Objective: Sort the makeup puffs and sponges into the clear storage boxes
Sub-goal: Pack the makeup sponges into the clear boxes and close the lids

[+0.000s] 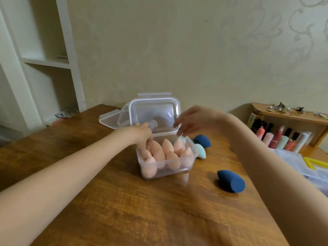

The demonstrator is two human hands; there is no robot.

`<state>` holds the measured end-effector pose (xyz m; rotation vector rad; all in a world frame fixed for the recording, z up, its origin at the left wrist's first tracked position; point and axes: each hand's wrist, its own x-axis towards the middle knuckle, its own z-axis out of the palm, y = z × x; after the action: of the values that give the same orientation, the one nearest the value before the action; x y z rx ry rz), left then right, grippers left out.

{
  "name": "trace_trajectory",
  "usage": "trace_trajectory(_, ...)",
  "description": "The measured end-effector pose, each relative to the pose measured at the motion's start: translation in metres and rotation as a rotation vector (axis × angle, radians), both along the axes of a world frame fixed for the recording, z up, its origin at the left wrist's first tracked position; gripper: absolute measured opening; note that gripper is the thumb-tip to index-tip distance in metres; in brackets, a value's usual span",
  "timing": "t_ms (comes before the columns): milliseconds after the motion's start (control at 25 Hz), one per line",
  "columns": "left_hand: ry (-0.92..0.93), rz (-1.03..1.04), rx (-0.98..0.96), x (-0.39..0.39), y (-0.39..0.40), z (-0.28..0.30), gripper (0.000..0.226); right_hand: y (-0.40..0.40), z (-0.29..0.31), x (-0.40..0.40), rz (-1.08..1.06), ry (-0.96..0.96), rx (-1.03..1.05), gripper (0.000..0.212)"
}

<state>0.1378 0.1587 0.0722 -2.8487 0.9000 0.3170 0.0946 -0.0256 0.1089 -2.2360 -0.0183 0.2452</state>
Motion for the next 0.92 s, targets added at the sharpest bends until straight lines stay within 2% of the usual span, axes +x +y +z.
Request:
trace_trajectory(40,0.003,-0.007,0.005,0.001,-0.002,0.000,0.027,-0.010,0.002,0.016,-0.168,-0.091,0.021,0.018)
trace_trajectory(120,0.006,-0.017,0.036,0.001,-0.006,0.000,0.026,-0.027,-0.006,0.049,-0.369,-0.218,-0.244,0.024)
trace_trajectory(200,0.004,-0.026,0.064,0.006,-0.006,0.001,0.028,-0.035,-0.032,0.080,-0.315,-0.215,-0.500,0.032)
trace_trajectory(240,0.007,-0.028,0.071,0.008,-0.007,0.000,0.028,-0.040,-0.046,0.091,-0.270,-0.167,-0.552,0.034)
trace_trajectory(360,-0.009,-0.033,0.082,0.010,-0.008,-0.005,0.024,-0.056,-0.080,0.120,-0.260,-0.093,-0.609,0.040)
trace_trajectory(480,-0.009,-0.052,0.088,0.011,-0.005,-0.007,0.023,-0.055,-0.081,0.129,-0.377,-0.181,-0.603,0.033)
trace_trajectory(560,0.024,-0.066,0.089,0.012,-0.001,-0.003,0.028,-0.052,-0.058,0.113,-0.448,-0.349,-0.473,0.022)
trace_trajectory(600,0.046,-0.067,0.091,0.012,0.002,0.000,0.032,-0.050,-0.043,0.100,-0.449,-0.419,-0.316,0.016)
trace_trajectory(680,0.111,-0.065,0.029,0.010,0.007,0.008,0.037,-0.045,-0.014,0.062,-0.358,-0.457,-0.011,0.020)
trace_trajectory(800,0.196,-0.012,-0.144,0.000,0.003,0.013,0.039,-0.023,-0.001,0.010,-0.086,-0.300,0.205,0.028)
trace_trajectory(920,0.092,0.054,-0.185,-0.019,-0.009,-0.007,0.032,-0.001,-0.014,-0.009,0.233,0.068,0.323,0.020)
